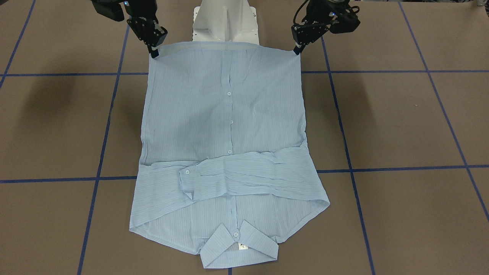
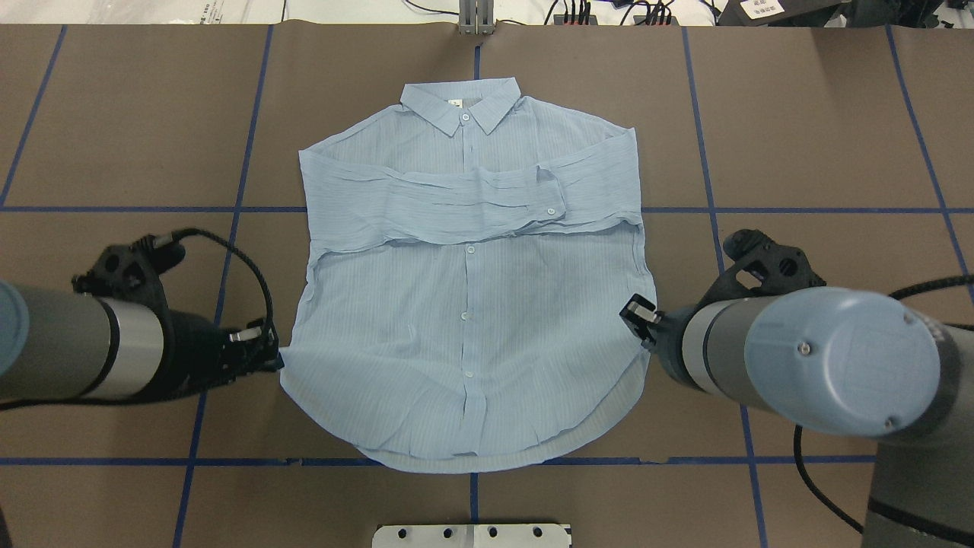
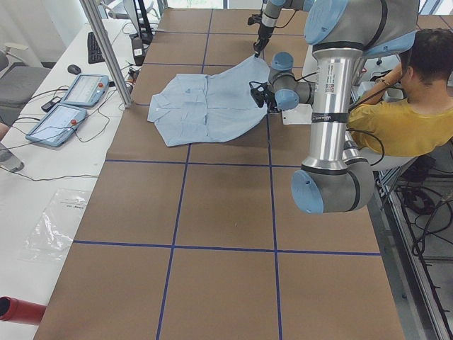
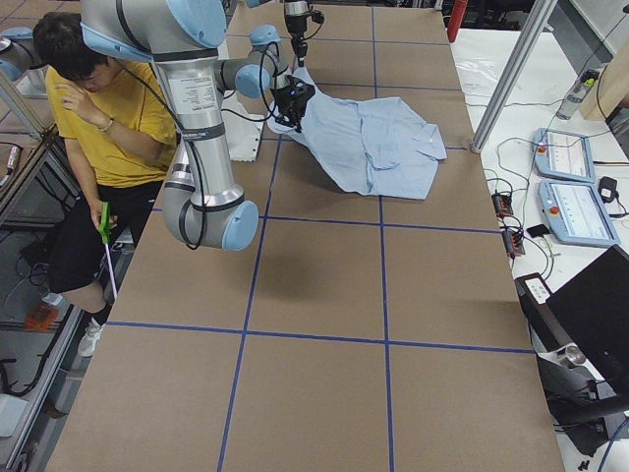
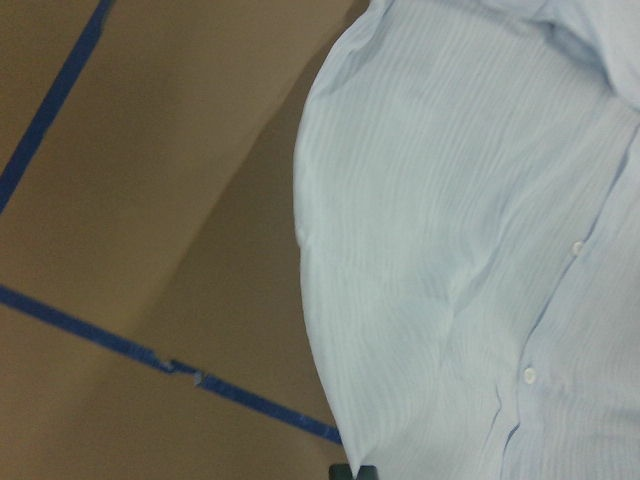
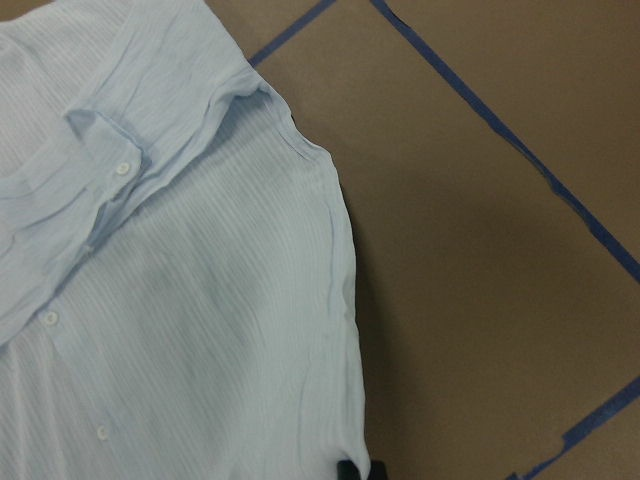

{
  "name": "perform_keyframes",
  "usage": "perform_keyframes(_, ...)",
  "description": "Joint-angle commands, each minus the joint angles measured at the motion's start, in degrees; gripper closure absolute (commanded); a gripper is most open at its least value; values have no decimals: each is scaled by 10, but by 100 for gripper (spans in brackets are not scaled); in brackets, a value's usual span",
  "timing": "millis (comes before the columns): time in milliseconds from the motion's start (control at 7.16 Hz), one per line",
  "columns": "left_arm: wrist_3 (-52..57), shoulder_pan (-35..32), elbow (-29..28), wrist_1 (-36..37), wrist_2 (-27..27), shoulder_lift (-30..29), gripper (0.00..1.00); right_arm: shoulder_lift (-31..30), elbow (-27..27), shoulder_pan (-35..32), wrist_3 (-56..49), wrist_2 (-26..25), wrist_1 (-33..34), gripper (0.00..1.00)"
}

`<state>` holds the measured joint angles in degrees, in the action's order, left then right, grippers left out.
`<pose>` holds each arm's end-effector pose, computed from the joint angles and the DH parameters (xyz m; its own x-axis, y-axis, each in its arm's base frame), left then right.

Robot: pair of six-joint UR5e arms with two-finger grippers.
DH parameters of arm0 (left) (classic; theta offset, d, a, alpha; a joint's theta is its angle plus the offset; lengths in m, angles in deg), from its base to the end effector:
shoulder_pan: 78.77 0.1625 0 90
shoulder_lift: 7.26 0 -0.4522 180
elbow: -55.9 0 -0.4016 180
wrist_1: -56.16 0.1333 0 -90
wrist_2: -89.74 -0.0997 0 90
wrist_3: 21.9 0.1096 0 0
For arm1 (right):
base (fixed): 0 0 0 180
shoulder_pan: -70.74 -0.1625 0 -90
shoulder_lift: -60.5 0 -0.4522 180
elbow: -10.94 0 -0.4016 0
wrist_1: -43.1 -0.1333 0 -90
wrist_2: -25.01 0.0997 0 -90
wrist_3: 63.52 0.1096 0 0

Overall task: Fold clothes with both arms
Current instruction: 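Lift the hem with both grippers and fold it toward the collar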

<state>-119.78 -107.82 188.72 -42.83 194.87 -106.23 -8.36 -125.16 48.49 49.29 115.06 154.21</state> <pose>0.3512 -0.3148 0.2582 0.3858 -0.3657 -0.8470 0.3256 0.9130 -0.2459 -0.3814 -0.2999 0.2180 0.4447 0.6008 0.6643 -0.5972 0.7516 -0.2800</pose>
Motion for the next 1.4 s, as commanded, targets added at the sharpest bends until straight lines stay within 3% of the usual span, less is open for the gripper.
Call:
perform_keyframes(0, 100, -94, -68, 35, 35, -66, 100, 34, 76, -79, -93, 26, -4, 100)
perform_keyframes(280, 97, -140, -138, 35, 36, -115, 100, 43, 117, -137, -152, 50, -5, 100)
perform_keyframes(419, 100, -156, -199, 2, 28, -138, 100, 53, 162, -156, -179, 50, -30, 100)
perform_keyframes(559, 101, -168, -298, -36, 28, -196, 100, 60, 237, -168, -184, 50, -123, 100)
perform_keyframes(699, 102, -179, -359, -80, 27, -213, 100, 67, 312, -176, -184, 53, -204, 100)
perform_keyframes(978, 214, -193, -435, -163, 18, -214, 100, 125, 444, -207, -186, 55, -271, 100)
perform_keyframes(1258, 217, -198, -506, -245, -3, -214, 100, 201, 575, -226, -192, 56, -316, 100)
